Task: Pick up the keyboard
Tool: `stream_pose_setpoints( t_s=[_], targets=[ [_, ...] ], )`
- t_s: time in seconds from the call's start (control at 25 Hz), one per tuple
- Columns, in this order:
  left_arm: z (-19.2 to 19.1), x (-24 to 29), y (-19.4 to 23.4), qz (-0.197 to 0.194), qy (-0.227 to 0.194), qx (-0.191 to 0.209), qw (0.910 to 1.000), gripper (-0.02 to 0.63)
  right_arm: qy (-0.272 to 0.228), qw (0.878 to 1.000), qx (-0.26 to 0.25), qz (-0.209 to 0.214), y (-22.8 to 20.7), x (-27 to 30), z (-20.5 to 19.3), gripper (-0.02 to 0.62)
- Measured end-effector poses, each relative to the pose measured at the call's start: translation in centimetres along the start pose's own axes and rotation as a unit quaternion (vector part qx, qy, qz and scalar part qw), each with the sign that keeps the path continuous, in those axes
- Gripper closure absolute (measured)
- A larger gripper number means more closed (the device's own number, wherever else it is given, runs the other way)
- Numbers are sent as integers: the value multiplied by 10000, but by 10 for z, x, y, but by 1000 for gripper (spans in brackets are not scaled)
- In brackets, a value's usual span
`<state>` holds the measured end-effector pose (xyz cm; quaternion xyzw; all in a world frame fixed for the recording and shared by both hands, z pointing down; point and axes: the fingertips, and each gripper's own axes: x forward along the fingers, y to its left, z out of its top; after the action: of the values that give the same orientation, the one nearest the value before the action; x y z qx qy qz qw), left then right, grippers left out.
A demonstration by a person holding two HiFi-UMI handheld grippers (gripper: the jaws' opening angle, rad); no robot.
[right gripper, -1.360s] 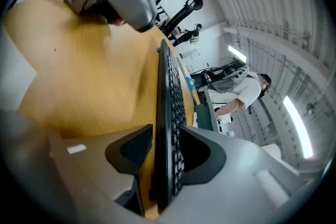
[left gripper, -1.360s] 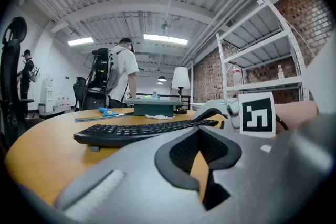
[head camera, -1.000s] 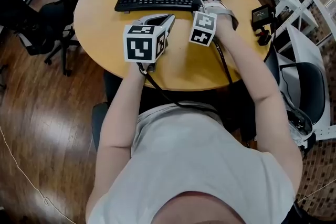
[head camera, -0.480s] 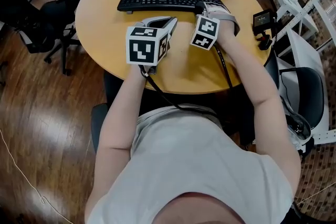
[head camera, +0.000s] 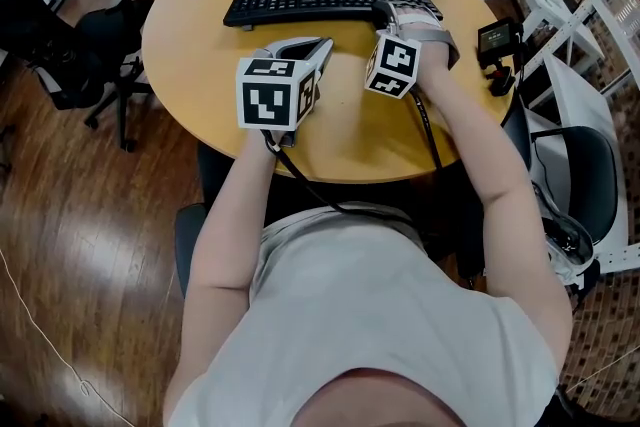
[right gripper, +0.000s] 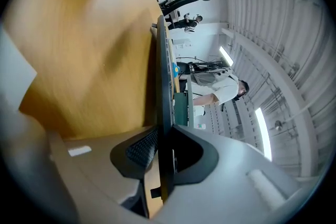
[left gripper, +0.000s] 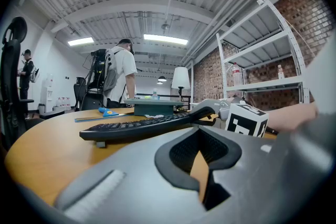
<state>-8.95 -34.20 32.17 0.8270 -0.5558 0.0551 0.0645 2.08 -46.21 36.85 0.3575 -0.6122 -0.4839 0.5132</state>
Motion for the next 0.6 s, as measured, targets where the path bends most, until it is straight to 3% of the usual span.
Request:
stream_pose_setpoints(
  t_s=[0.6],
  targets=[
    [1,-1,0,-3,4,-5,10000,284,-141,9979,39,-631,-43,-19,1,517]
  ],
)
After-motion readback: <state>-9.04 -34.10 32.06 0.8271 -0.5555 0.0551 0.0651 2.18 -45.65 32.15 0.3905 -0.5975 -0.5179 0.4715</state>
